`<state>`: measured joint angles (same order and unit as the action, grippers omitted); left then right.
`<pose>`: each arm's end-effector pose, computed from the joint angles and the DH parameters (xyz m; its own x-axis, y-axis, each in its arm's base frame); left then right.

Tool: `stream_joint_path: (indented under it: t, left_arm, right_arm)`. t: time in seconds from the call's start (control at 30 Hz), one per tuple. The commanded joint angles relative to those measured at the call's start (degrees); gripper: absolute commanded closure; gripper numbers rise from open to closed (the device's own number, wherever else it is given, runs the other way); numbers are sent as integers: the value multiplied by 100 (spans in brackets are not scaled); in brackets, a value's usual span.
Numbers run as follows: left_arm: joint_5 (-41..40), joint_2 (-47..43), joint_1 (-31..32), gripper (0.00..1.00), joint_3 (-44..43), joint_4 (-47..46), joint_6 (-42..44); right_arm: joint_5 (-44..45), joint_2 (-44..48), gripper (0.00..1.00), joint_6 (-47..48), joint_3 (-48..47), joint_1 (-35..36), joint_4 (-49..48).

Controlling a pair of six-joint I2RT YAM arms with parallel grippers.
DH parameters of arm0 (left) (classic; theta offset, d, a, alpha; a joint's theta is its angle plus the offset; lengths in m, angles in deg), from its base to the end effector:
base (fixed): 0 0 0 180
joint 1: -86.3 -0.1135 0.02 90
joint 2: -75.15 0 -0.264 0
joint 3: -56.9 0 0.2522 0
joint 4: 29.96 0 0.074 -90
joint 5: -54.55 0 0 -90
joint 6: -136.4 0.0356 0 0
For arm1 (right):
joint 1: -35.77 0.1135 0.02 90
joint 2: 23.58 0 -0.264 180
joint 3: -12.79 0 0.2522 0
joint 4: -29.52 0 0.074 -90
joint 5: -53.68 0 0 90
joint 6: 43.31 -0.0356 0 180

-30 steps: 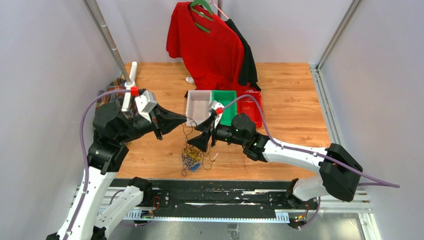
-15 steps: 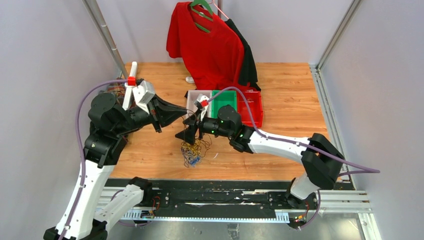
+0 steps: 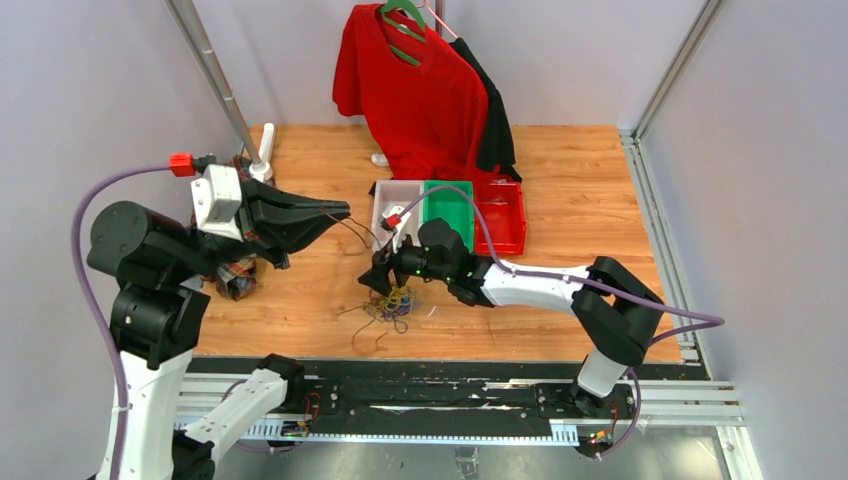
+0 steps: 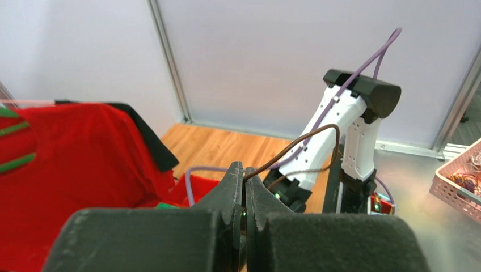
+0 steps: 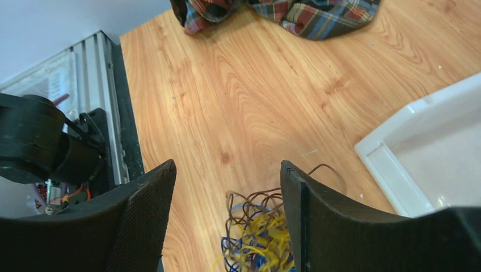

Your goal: Untangle the cables

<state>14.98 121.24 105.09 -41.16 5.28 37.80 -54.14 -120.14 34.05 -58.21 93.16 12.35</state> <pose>0.0715 -0.0533 0.5302 0.1343 -0.1463 -0.9801 0.9346 0.3473 0.0762 0.1980 0.3297 0.2512 -0.2879 -0.0635 -0.9556 -0.9245 0.2787 0.2601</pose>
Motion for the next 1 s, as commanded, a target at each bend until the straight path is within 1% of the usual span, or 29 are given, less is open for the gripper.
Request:
stream_joint_path:
  t: [0.0, 0.07, 0.23, 0.3, 0.37, 0.43, 0.53, 0.7, 0.87, 0.97]
  left_arm:
    - [-78, 158, 27, 100, -495, -91, -7]
    - [-293, 299, 28, 100, -833, -82, 102]
    - [-875, 777, 29, 99, -1992, 69, 426]
    - [-1038, 906, 29, 100, -2232, 147, 529]
    - [-1102, 953, 24, 100, -2293, 246, 651]
    - [-1107, 936, 28, 100, -2195, 321, 698]
    - [-1092, 792, 28, 100, -1826, 387, 789]
    - [-1114, 468, 21, 100, -1072, 676, 1154]
    - [-1533, 253, 23, 100, -483, 951, 1486]
    - [-1933, 208, 26, 100, -300, 1108, 1566]
  right_arm:
    - [204, 9, 33, 404, 223, 27, 208]
    - [254, 25, 32, 448, 327, -9, 299]
    - [233, 224, 30, 511, 482, -105, 426]
    - [196, 294, 30, 543, 450, -104, 560]
    - [244, 469, 30, 532, 465, -104, 643]
    - [363, 721, 29, 518, 448, -115, 841]
    - [594, 1183, 28, 678, 278, -143, 1387]
    - [1361, 2283, 24, 1198, 124, -199, 2041]
    - [1720, 3000, 20, 1624, -169, -235, 2542]
    - [1551, 3210, 19, 1640, -333, -235, 2559]
